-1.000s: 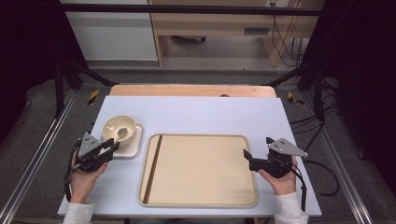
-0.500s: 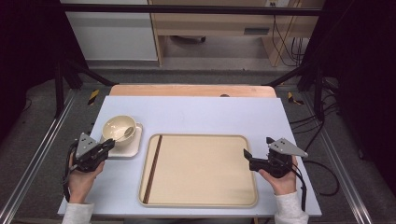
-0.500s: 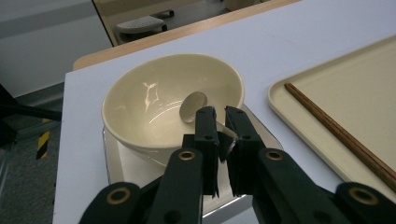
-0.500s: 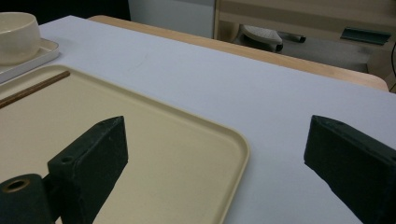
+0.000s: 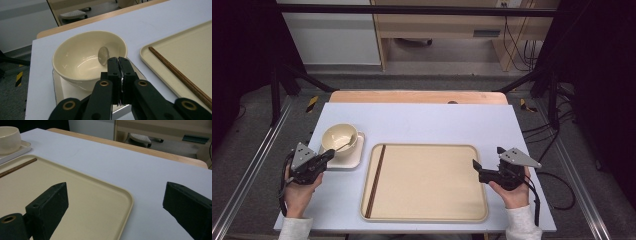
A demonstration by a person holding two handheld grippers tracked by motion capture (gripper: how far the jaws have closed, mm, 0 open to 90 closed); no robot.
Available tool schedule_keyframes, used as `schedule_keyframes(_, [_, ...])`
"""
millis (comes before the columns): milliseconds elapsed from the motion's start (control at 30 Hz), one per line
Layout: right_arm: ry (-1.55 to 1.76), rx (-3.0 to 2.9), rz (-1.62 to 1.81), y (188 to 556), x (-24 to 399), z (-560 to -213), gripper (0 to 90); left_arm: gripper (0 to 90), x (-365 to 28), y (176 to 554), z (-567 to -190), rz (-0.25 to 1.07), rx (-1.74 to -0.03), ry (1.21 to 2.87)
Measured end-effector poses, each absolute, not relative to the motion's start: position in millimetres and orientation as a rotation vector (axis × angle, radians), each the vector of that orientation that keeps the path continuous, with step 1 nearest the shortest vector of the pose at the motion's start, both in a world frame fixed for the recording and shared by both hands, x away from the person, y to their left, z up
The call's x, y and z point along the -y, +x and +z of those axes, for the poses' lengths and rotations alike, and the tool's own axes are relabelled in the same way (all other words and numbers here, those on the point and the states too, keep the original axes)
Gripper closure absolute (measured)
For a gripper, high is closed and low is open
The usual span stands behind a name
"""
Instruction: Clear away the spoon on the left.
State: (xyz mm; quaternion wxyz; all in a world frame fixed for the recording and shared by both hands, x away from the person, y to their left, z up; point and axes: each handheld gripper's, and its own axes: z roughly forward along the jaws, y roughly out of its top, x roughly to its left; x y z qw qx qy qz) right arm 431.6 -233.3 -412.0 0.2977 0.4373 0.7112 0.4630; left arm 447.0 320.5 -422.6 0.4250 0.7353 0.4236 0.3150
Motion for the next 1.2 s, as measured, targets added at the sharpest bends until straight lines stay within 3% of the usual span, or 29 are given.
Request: schedule_keyframes(1200, [1.16, -1.889, 1.233, 431, 234, -412, 6.4, 88.8, -319, 415, -382, 0.908, -0.951, 1.663])
